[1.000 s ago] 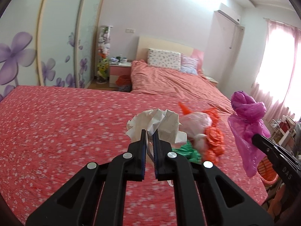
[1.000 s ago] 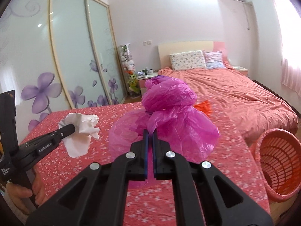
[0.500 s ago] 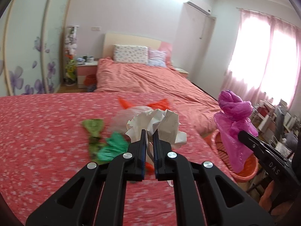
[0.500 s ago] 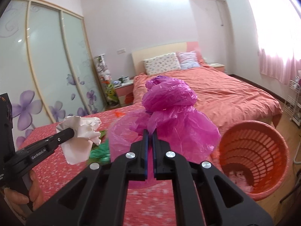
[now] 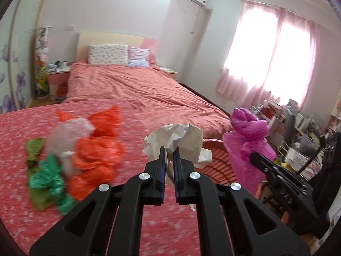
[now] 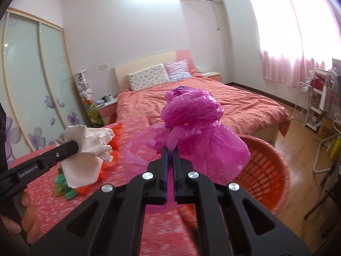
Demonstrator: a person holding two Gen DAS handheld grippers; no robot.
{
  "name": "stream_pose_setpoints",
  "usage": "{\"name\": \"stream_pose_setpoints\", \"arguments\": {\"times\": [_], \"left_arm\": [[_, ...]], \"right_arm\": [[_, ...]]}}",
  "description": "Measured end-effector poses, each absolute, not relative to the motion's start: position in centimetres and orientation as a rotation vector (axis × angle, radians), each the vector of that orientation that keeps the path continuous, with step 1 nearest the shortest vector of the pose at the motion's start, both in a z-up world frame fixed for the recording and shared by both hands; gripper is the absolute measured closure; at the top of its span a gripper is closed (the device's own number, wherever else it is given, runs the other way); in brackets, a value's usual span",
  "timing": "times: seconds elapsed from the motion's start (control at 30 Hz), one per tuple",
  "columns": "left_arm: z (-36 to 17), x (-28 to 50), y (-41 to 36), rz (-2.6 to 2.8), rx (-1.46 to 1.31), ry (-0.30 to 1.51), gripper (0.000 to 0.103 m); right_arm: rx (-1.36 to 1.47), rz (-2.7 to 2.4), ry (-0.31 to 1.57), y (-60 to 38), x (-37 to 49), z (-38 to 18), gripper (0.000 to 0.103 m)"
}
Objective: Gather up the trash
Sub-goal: 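Carry the tissue and magenta bag over the orange basket and open both tools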
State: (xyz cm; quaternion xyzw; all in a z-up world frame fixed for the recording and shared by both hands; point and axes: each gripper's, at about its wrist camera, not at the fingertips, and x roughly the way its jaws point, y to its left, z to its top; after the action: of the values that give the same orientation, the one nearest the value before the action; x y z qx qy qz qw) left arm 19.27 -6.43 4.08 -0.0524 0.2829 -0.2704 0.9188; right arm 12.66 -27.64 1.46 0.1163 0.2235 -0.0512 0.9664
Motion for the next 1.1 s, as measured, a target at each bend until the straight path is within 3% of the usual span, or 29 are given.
{"name": "stream_pose_setpoints", "arguments": {"times": [0.4,0.87,1.03,1.1], "left_arm": [[1.8,20.4,-15.4,-0.690,-0.078,0.632,0.096],[-0.6,21.6,-19.7,-0.733,-0.069,0.712,0.096],[-1.5,21.9,-19.7,-0.721,-0.065,0.752,0.095],[-1.7,22.1,-19.6,-0.713,-0.062,0.765,0.088]], "right_arm": [[0.285,-0.232,0.470,-35.6,12.7,-2.0,0.097],[0.316,-0.273,0.488,-38.4,14.0,-4.7,0.097],[0.323,-0.274,0.496,-38.7,14.4,-5.0,0.089],[0.319,-0.268,0.501,-38.6,14.3,-5.1,0.081]]}}
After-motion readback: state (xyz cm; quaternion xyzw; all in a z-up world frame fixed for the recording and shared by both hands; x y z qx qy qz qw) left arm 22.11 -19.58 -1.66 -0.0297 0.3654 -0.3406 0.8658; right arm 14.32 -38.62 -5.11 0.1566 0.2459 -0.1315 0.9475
